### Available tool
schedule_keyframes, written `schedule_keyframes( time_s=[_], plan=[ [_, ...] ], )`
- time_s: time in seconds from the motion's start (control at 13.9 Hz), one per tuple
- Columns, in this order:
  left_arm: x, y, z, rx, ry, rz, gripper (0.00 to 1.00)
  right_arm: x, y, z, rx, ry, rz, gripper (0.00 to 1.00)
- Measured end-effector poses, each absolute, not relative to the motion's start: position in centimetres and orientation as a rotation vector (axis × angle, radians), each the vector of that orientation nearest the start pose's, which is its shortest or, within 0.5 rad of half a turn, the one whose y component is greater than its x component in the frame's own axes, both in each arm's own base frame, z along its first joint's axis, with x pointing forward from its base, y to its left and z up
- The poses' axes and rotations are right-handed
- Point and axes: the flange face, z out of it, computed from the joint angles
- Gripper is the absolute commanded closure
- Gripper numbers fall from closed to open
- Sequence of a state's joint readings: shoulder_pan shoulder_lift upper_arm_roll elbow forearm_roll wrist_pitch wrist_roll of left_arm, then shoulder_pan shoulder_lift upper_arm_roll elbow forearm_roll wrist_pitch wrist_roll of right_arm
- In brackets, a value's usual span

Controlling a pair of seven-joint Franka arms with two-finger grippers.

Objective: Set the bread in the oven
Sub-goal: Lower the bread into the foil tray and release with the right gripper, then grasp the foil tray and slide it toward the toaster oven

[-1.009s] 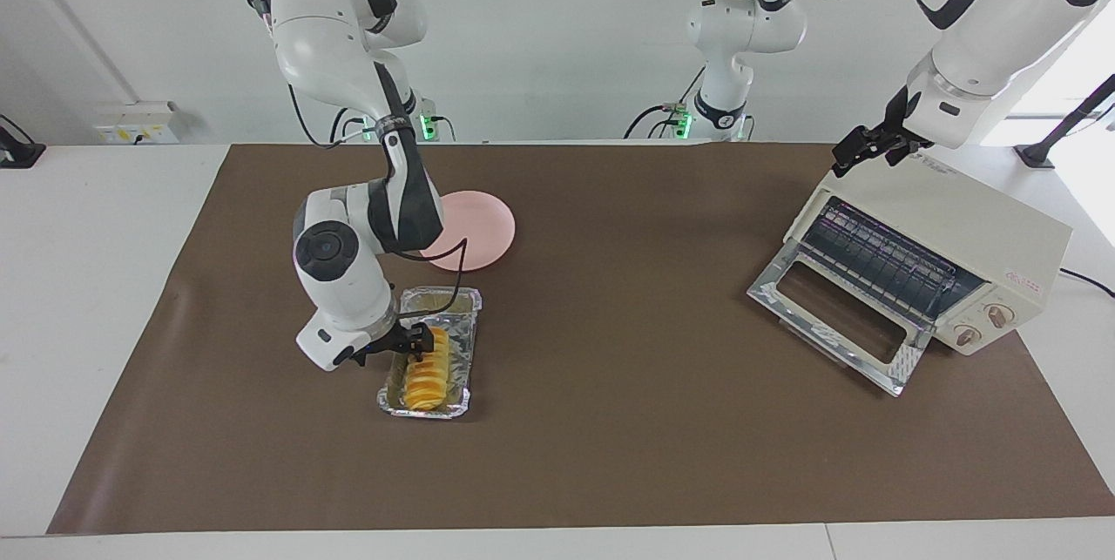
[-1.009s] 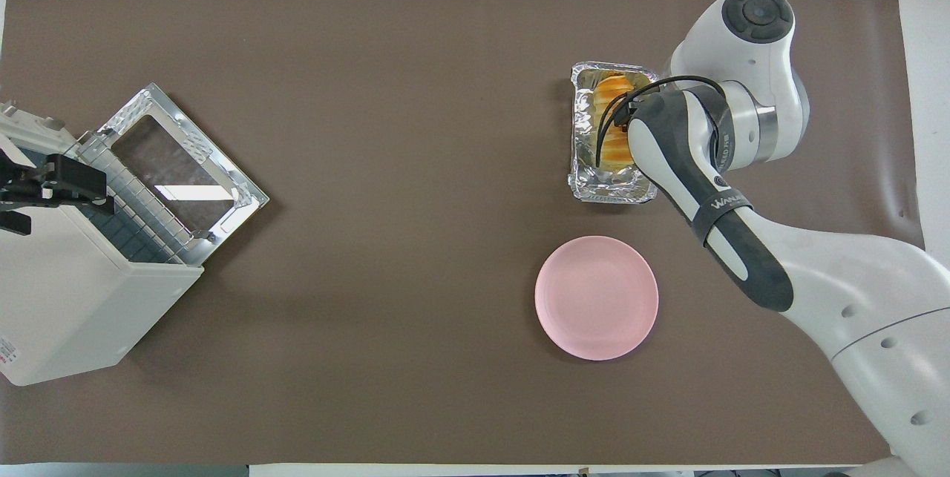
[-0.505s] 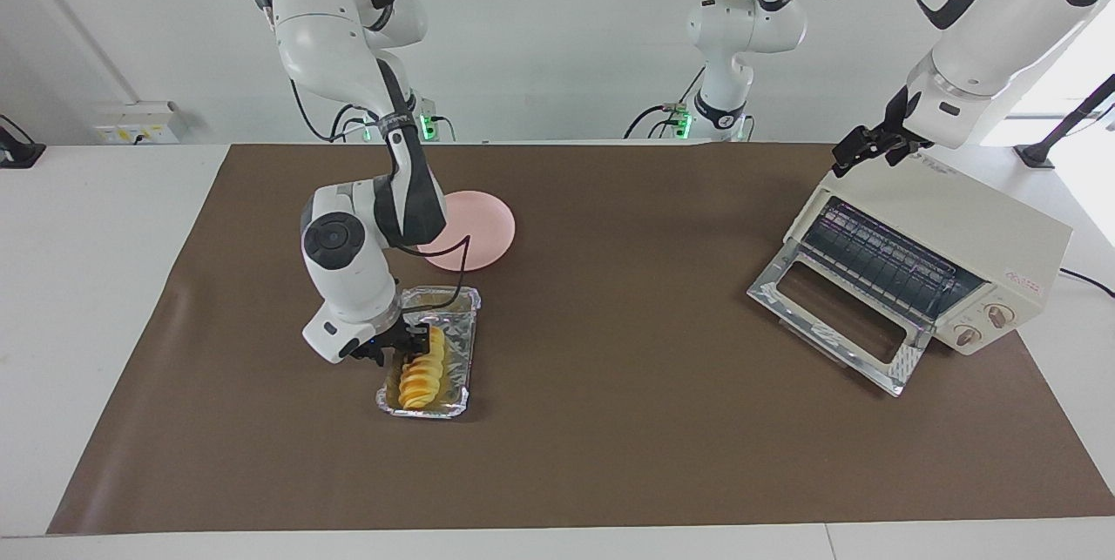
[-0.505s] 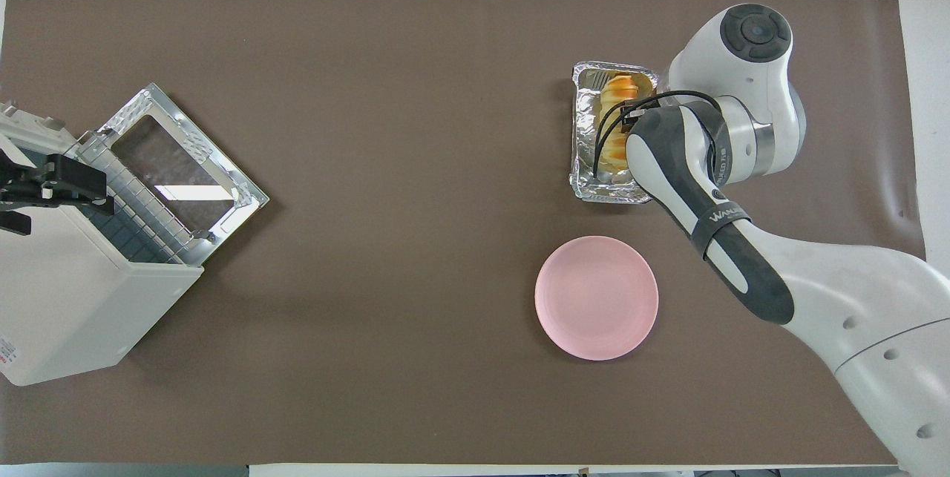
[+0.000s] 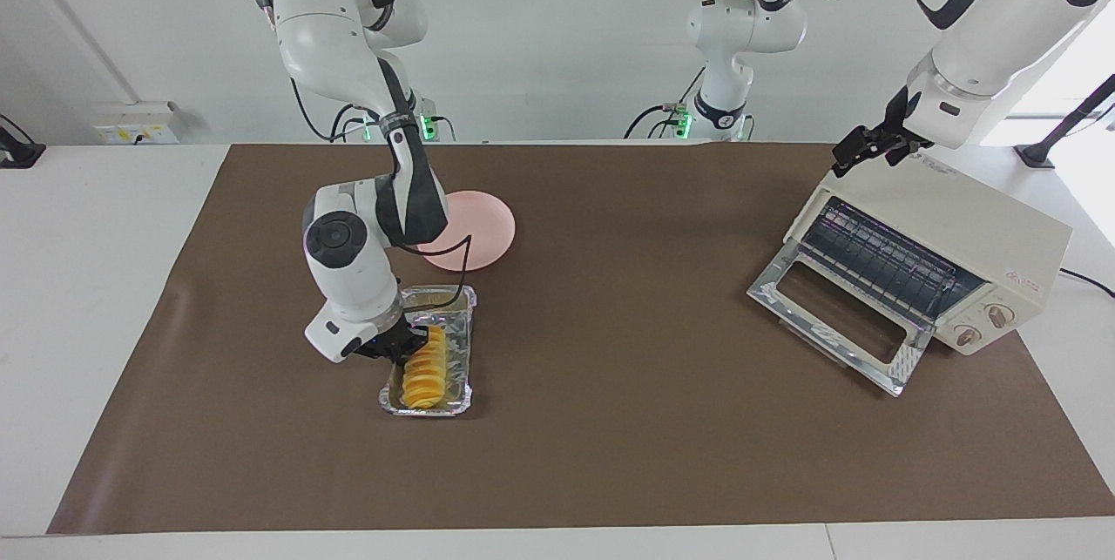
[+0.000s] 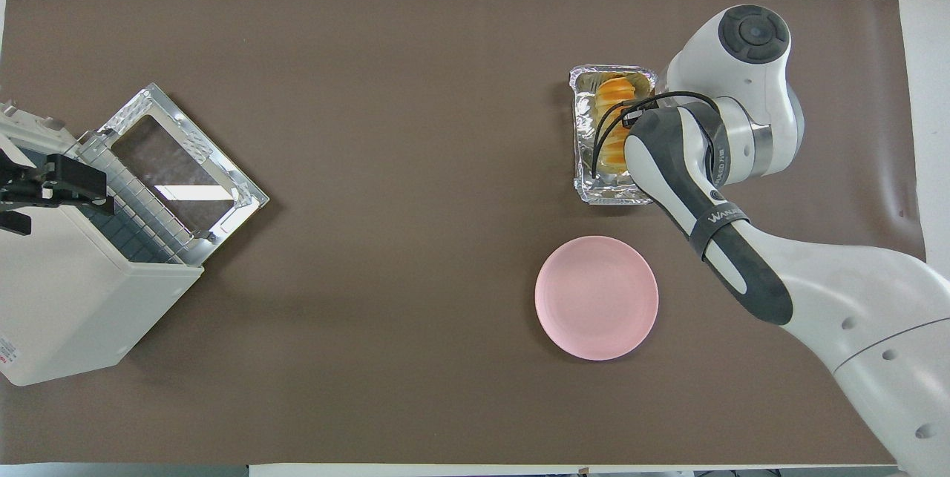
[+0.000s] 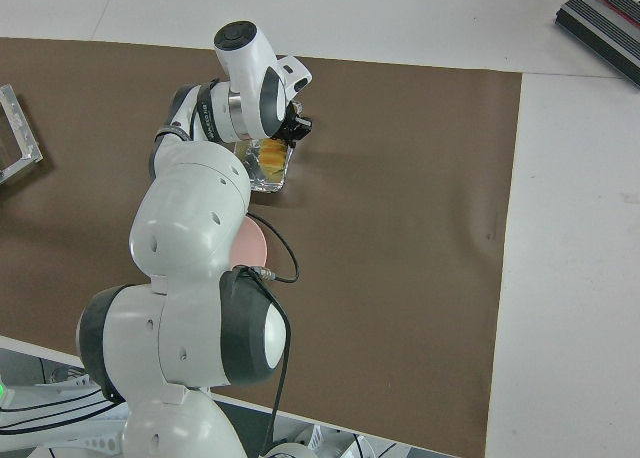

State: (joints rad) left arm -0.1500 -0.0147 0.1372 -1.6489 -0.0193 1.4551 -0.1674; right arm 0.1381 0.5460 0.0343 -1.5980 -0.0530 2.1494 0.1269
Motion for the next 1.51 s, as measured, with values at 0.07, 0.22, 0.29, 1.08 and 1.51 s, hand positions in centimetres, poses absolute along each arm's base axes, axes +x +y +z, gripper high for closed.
schedule_keyframes(
  time_s=[0.07, 0.22, 0.29, 1.08, 1.51],
  plan=[
    [53.4, -0.9, 58.7, -3.125, -0.241, 0.283, 0.0, 68.1, 11.3, 31.5, -3.162, -0.107, -0.016, 1.0],
    [53.4, -0.9, 58.7, -3.125, -0.241, 0.283, 0.0, 68.4, 11.5, 32.4, -3.154, -0.099, -0.003, 1.0],
    [53.4, -0.9, 58.7, -3.125, -0.241, 0.283, 0.0, 68.6, 11.7, 33.5, -3.15, -0.096, 0.017, 1.0],
    [53.4, -0.9, 58.7, -3.125, -0.241, 0.283, 0.0, 63.3, 33.8, 44.7, -2.999, 0.107, 0.074, 1.0],
    [53.4, -0.9, 58.7, -3.125, -0.241, 0.283, 0.0, 61.0, 41.8, 40.1, -2.958, 0.066, -0.015, 1.0]
  ],
)
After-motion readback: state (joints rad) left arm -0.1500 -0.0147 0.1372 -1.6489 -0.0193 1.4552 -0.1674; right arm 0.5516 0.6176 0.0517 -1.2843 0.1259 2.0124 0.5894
